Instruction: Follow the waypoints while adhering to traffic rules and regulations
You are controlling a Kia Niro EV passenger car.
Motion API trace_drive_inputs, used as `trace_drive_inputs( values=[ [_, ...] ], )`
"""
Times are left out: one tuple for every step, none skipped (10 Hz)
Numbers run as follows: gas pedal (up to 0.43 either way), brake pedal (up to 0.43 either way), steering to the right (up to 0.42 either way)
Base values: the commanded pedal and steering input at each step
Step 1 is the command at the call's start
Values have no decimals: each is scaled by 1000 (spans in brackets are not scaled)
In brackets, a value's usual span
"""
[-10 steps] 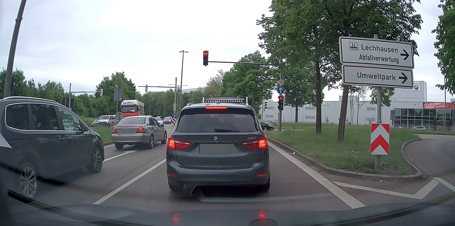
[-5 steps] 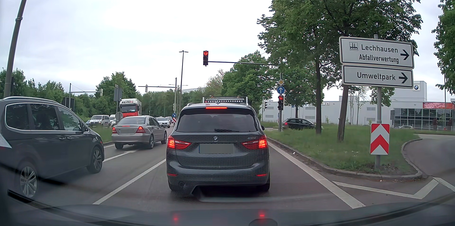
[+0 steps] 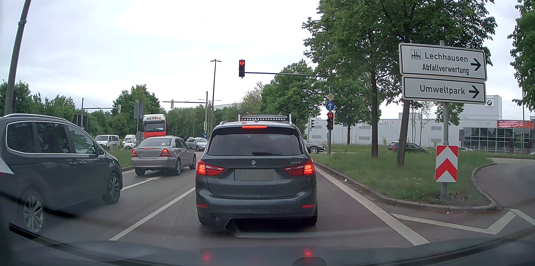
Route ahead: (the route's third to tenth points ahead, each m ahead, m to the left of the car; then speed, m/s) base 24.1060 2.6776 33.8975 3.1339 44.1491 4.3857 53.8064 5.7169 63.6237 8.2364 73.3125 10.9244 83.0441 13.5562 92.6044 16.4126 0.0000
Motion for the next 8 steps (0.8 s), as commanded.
trace_drive_inputs(
  values=[
    [0, 238, -11],
    [0, 238, -11],
    [0, 238, -11],
    [0, 238, -11],
    [0, 238, -11],
    [0, 238, -11],
    [0, 232, -11],
    [0, 238, -11]
  ],
)
